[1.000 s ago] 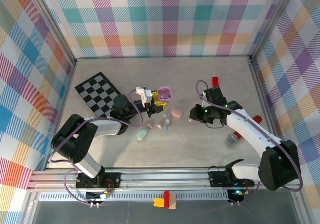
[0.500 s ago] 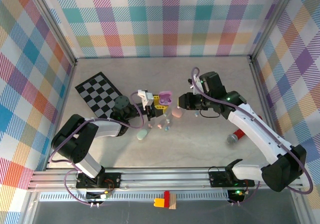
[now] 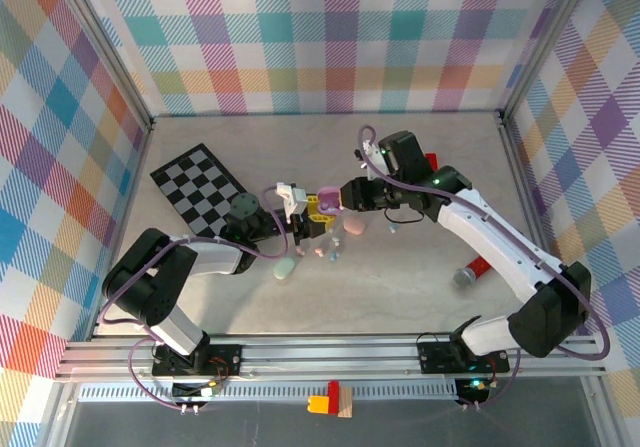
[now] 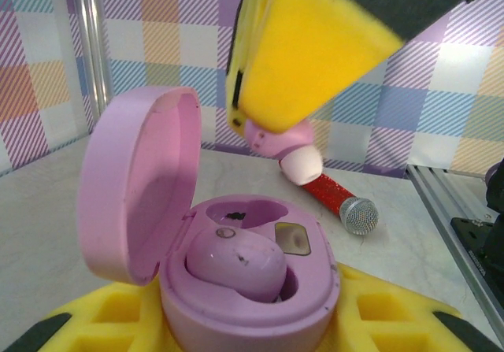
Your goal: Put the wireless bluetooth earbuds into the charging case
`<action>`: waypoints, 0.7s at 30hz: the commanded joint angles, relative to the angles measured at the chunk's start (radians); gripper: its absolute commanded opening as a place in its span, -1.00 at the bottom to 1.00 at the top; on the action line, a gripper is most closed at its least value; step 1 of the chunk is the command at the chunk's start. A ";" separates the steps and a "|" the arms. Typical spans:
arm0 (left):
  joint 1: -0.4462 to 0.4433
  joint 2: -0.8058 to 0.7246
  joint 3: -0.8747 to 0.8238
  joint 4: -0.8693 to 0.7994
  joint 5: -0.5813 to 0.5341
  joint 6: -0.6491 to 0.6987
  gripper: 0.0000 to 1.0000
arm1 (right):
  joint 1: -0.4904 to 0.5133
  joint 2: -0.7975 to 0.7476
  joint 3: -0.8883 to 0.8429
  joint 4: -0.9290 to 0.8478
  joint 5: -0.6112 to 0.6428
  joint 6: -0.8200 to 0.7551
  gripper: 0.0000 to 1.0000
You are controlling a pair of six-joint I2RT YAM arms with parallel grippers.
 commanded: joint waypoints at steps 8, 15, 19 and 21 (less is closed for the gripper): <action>0.007 -0.028 -0.007 0.045 0.039 0.017 -0.27 | 0.012 0.047 0.049 -0.009 -0.004 -0.048 -0.59; 0.007 -0.029 -0.009 0.043 0.041 0.017 -0.27 | 0.016 0.063 0.052 -0.004 0.009 -0.057 -0.59; 0.007 -0.030 -0.009 0.047 0.037 0.015 -0.27 | 0.019 0.072 0.055 -0.017 0.023 -0.066 -0.58; 0.006 -0.030 -0.008 0.046 0.035 0.014 -0.27 | 0.022 0.075 0.053 -0.019 0.022 -0.068 -0.51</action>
